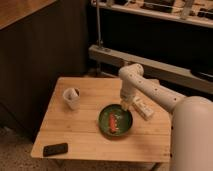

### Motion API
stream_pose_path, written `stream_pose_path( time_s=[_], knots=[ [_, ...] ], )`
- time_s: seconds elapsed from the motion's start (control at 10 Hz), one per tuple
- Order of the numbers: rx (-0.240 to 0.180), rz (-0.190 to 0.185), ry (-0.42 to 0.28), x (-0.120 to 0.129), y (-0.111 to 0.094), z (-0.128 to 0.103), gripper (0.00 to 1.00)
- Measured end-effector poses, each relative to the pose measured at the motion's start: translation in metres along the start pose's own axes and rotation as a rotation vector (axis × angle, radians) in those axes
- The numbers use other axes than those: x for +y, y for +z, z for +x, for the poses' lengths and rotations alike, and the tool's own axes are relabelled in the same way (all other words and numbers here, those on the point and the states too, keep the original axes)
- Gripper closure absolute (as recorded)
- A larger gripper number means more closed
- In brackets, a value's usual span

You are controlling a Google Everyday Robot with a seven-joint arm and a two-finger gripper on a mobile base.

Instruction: Drag the ceramic bowl in a circle

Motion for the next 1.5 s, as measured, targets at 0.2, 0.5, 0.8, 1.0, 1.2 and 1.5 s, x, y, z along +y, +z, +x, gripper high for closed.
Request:
stream_pose_path(
  time_s=[0.2,0.5,0.8,1.0,1.2,1.5],
  knots=[
    [-0.003,0.000,-0.020,-0.012,0.002,-0.018,0.99],
    [-0.009,-0.004,-0.044,-0.026,0.006,-0.048,0.99],
    [-0.016,-0.018,-0.099,-0.045,0.008,-0.048,0.99],
    [-0.018,-0.030,-0.132,-0.077,0.011,-0.028,0.99],
    [-0.018,-0.039,-0.175,-0.100,0.013,-0.020,0.99],
    [-0.041,-0.057,-0.218,-0.121,0.012,-0.009,0.99]
  ],
)
